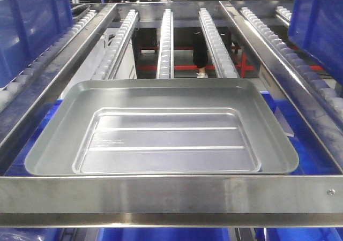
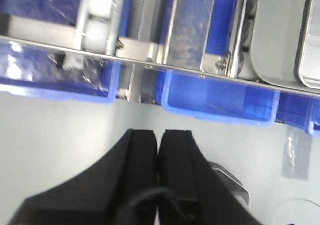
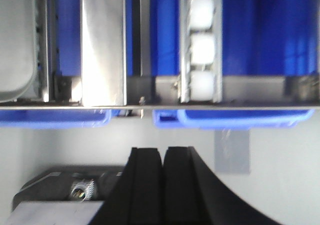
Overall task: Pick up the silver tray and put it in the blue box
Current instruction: 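Raise both grippers above the silver tray's side edges, then lower both open grippers onto the tray's two side rims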
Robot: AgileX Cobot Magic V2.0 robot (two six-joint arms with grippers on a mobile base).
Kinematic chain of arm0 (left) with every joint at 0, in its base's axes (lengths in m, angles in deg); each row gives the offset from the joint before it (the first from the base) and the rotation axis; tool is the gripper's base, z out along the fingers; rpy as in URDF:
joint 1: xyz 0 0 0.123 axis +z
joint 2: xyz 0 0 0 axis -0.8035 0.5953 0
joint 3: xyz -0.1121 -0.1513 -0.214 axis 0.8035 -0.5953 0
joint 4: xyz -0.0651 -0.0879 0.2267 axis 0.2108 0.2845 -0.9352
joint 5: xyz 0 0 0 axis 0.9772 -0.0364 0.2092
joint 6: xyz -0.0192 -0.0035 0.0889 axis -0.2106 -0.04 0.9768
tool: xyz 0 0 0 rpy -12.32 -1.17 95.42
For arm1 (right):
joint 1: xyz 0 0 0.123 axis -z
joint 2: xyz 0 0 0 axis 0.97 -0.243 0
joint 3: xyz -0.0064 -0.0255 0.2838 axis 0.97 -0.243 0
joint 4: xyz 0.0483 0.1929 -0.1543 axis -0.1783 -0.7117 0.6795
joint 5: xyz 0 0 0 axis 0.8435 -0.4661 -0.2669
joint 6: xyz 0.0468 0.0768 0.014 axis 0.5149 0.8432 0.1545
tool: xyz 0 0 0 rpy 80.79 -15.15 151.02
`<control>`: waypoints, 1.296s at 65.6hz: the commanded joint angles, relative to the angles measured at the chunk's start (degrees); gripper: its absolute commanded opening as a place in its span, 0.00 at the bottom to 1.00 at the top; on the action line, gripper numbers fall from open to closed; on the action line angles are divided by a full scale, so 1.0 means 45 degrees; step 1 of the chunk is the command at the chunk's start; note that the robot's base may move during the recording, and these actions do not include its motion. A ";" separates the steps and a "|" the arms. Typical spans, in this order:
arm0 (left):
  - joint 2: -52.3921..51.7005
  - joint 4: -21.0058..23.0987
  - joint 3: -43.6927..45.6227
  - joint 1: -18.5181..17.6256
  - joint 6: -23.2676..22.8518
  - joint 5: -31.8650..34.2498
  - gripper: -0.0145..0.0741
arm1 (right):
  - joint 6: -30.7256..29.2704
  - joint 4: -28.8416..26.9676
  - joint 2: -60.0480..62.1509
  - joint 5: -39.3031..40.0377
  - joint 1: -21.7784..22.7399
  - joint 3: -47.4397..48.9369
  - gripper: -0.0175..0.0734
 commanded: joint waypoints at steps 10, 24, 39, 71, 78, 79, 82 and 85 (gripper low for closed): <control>0.1821 0.1766 0.0955 -0.0703 -0.0013 0.0970 0.16 | 0.0311 -0.2264 -0.1106 0.0698 -0.0778 0.0946 0.26; 0.3480 -0.2639 0.2152 -0.3922 -0.5234 0.1791 0.16 | 0.4916 0.0646 -0.2854 0.1363 -0.3363 0.2068 0.27; 0.6182 -0.3657 0.4305 -0.6294 -0.6659 0.1794 0.16 | 0.6390 0.2356 -0.5467 0.1095 -0.4973 0.4469 0.27; 1.0035 -0.2431 0.6965 -0.6733 -0.6467 0.2097 0.16 | 0.5209 0.1498 -0.9387 -0.0335 -0.6063 0.8189 0.27; 1.0035 -0.2378 0.6965 -0.6733 -0.6467 0.2253 0.16 | 0.5209 0.1480 -0.9389 -0.0548 -0.6063 0.8189 0.27; 1.0035 -0.2378 0.6965 -0.6733 -0.6467 0.2249 0.16 | 0.5209 0.1480 -0.9389 -0.0598 -0.6051 0.8189 0.27; 1.0035 -0.2378 0.6965 -0.6733 -0.6467 0.2257 0.16 | 0.5209 0.1480 -0.9389 -0.0801 -0.6051 0.8189 0.27; 1.0035 -0.2378 0.6965 -0.6733 -0.6467 0.2280 0.16 | 0.5209 0.1480 -0.9389 -0.0900 -0.6051 0.8189 0.27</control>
